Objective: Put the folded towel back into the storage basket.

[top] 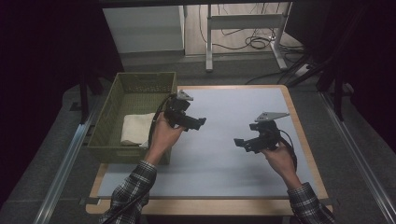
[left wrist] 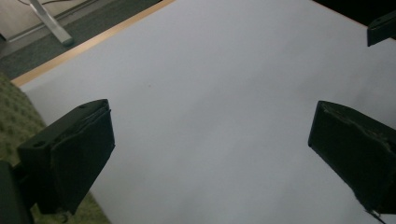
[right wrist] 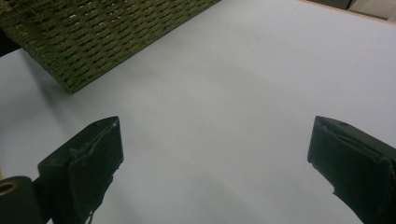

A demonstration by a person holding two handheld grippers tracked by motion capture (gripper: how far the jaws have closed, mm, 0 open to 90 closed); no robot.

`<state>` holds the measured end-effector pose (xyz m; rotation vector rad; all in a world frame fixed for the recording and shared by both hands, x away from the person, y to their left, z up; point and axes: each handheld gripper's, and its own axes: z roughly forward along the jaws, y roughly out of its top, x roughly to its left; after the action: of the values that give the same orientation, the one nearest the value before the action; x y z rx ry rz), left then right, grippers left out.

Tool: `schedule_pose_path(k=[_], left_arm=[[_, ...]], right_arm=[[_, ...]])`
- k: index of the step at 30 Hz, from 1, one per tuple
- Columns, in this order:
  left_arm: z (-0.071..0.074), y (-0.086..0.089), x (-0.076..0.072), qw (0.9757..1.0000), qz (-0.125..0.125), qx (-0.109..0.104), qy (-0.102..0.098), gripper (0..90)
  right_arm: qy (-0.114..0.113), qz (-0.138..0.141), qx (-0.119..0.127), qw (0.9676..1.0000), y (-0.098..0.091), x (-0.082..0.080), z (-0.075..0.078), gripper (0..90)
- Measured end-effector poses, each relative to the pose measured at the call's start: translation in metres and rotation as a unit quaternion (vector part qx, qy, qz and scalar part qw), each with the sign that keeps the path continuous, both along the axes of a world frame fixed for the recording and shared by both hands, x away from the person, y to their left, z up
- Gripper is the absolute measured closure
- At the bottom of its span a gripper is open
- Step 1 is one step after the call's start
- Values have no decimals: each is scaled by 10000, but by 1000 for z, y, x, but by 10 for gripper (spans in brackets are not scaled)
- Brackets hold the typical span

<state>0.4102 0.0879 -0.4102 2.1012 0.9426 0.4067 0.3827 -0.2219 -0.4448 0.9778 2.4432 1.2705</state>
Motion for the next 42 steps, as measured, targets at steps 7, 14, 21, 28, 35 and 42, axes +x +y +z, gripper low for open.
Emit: schedule_pose_path(k=[7, 14, 21, 28, 35, 42], left_arm=[[-8, -22, -9, 9998, -186, 44, 60, 7], [-22, -34, -20, 9994, -315, -51, 100, 5], [-37, -41, -45, 9990, -438, -107, 37, 5], [-53, -39, -67, 9986, -506, -122, 34, 6], [-72, -33, -86, 9987, -481, -135, 65, 7], [-88, -29, -99, 9989, -450, -88, 70, 7]], right_arm=[[39, -150, 44, 9999, -22, -2, -7, 35], [29, -225, 45, 9997, -38, -7, -13, 35], [28, -391, 67, 9992, -61, -19, -21, 35], [-13, -452, 62, 9990, -73, -33, -28, 35], [-56, -451, -74, 9989, -78, -45, -38, 35], [-75, -394, -252, 9989, -76, -54, -49, 35]])
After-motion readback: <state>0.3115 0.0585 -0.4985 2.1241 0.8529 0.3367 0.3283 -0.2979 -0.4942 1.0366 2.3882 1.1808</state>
